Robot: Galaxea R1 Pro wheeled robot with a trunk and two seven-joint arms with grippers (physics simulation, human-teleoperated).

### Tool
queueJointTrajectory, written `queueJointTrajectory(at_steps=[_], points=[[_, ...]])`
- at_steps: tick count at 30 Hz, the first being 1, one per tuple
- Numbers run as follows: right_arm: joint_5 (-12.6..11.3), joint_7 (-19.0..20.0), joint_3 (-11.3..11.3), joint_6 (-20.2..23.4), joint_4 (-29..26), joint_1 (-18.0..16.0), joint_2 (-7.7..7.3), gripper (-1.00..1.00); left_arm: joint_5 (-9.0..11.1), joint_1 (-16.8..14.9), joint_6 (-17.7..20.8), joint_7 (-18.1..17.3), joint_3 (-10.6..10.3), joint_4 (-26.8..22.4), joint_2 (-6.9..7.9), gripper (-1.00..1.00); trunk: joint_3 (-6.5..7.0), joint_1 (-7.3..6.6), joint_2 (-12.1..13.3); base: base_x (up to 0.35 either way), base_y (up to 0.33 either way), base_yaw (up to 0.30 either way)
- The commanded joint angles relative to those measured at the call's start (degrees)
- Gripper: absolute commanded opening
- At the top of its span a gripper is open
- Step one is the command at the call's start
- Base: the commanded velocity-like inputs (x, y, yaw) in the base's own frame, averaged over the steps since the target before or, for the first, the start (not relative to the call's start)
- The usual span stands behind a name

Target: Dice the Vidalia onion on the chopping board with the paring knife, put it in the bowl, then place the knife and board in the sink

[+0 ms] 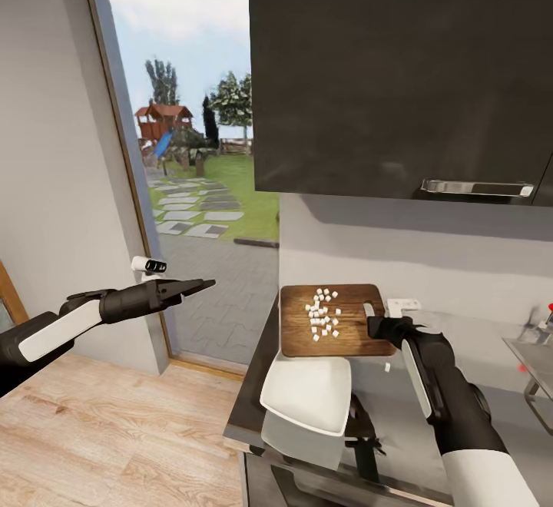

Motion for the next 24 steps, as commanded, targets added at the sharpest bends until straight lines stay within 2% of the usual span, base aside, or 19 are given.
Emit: queueJointTrajectory(at_steps=[1, 24], points=[[0.41, 0.55, -0.08, 0.58, -0.14, -0.02, 0.0, -1.0, 0.6, -0.1, 0.49, -0.09, -0.27, 0.0, 0.04, 1.0, -0.03, 0.03, -0.05, 0.0, 0.0, 0.0], [0.49, 0.2, 0.02, 3.23, -0.86, -0.02, 0.04, -1.0, 0.6, -0.1, 0.53, 0.0, -0.28, 0.04, 0.01, 1.0, -0.03, 0.03, -0.05, 0.0, 0.0, 0.0]])
